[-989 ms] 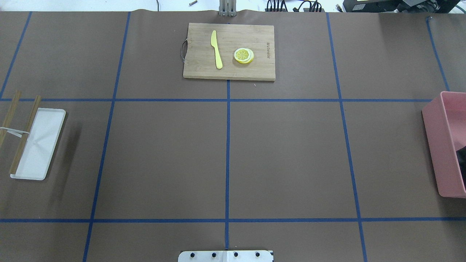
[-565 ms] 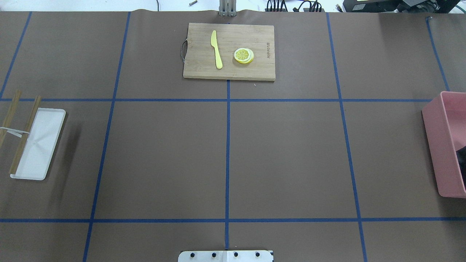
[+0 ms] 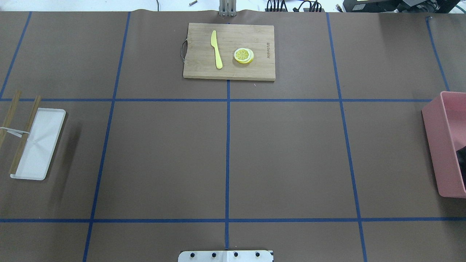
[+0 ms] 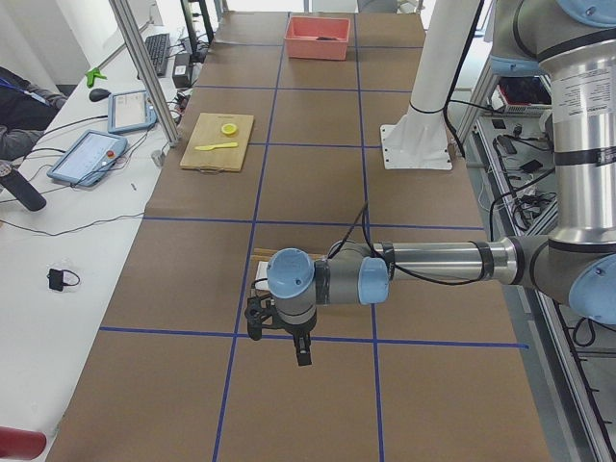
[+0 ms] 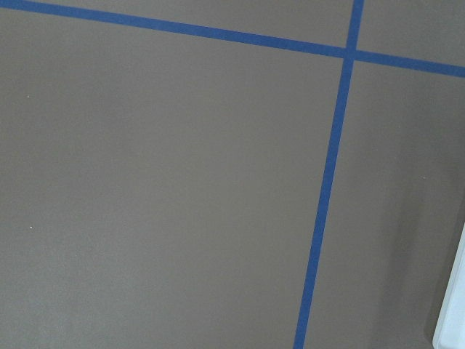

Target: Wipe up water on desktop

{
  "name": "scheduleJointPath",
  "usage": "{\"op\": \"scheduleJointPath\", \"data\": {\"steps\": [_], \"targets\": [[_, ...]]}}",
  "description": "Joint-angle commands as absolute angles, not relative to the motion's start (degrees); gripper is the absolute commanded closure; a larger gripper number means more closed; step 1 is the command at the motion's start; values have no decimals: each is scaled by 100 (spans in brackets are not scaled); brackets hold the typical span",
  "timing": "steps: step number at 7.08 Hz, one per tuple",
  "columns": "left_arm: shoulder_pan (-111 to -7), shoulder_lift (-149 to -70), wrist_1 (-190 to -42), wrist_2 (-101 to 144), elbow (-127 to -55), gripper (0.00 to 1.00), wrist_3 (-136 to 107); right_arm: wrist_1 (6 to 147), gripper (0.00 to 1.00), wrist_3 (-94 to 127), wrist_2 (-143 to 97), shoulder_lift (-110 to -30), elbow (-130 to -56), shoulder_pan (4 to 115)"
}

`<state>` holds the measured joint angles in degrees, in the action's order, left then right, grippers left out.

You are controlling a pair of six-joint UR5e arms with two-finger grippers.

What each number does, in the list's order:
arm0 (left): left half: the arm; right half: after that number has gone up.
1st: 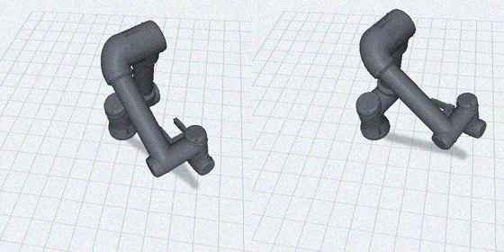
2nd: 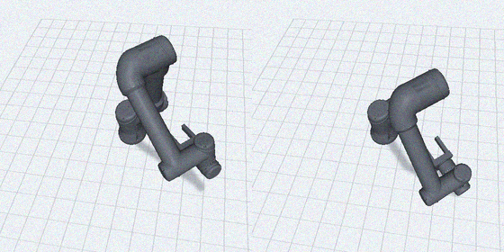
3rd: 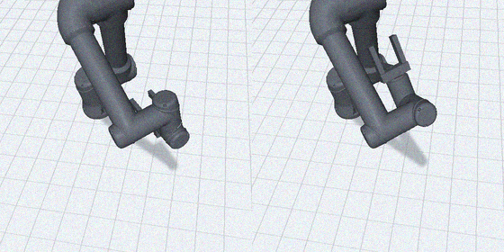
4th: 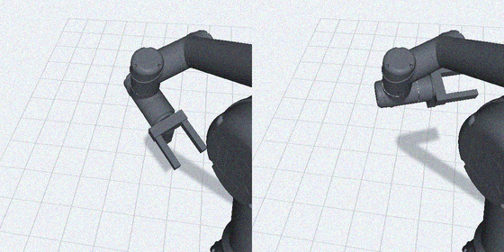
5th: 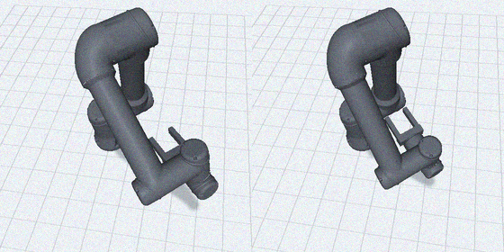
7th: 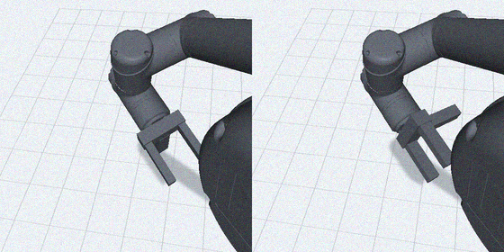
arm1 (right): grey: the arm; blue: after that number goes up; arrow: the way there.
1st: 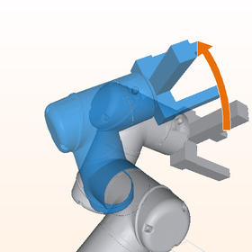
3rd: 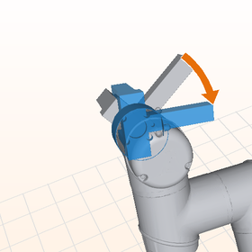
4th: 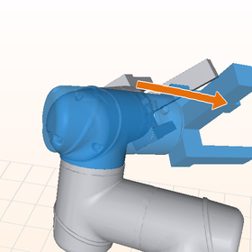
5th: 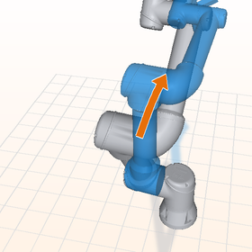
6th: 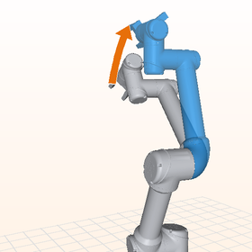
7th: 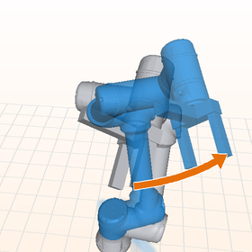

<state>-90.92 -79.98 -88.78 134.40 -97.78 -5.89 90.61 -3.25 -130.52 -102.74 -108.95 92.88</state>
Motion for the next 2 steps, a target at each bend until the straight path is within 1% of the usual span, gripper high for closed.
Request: {"op": "scheduleJointPath", "data": {"steps": [1,2], "targets": [[-9088,-7989,-8877,13439,-9782,2,-589,9062,0,-325,-13069,-10301,-10960,9281],[-9097,-7989,-8868,13438,-9774,2,-589,9062,0,-325,-13148,-10318,-10977,9290]]}}
